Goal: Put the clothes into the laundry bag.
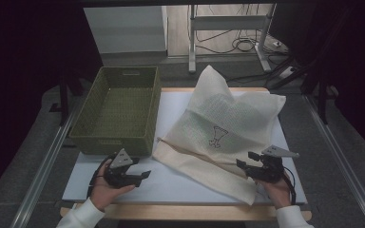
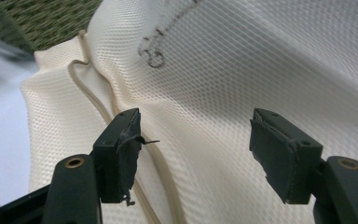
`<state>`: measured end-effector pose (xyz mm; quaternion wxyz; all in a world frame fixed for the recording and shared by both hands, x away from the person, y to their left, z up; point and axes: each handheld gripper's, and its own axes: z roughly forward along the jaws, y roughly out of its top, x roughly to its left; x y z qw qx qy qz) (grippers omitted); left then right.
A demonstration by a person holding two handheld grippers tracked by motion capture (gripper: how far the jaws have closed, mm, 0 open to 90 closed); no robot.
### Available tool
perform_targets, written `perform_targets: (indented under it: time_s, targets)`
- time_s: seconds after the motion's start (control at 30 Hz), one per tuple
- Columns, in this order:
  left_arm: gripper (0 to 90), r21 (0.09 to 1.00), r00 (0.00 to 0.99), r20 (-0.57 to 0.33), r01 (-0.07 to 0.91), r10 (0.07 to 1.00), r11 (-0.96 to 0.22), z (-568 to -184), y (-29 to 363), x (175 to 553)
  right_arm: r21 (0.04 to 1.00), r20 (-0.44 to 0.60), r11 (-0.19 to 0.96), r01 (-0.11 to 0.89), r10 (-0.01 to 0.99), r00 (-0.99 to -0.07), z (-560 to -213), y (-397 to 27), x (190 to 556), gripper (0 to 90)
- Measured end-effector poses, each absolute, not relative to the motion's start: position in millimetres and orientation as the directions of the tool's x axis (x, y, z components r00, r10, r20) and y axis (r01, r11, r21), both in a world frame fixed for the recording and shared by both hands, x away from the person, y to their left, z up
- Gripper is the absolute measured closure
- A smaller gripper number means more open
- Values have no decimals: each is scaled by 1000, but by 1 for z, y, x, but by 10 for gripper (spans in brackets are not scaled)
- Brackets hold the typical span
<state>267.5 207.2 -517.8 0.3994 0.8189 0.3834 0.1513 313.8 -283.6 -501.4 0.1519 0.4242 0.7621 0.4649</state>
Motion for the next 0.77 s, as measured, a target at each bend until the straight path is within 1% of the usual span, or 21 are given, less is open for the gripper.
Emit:
perform_targets:
  time_s: [0.03,0.13,0.23,0.53,0.77]
  targets:
    - [316,768,645,-64,519,762,-375,-520,212,268,835,176,194,516,793,-584,-503,-287,313,344]
    - [314,765,615,-71,539,785,-353,-522,222,269,831,160,206,517,802,-576,-506,-290,314,339]
    - [310,772,596,-68,540,800,-336,-520,224,269,833,163,201,516,802,-574,-506,-291,317,337]
    - [307,765,576,-73,556,814,-325,-523,225,272,829,116,254,499,795,-596,-509,-287,320,335]
    - [298,769,579,-60,546,813,-332,-523,225,272,838,110,245,488,800,-591,-505,-288,318,324]
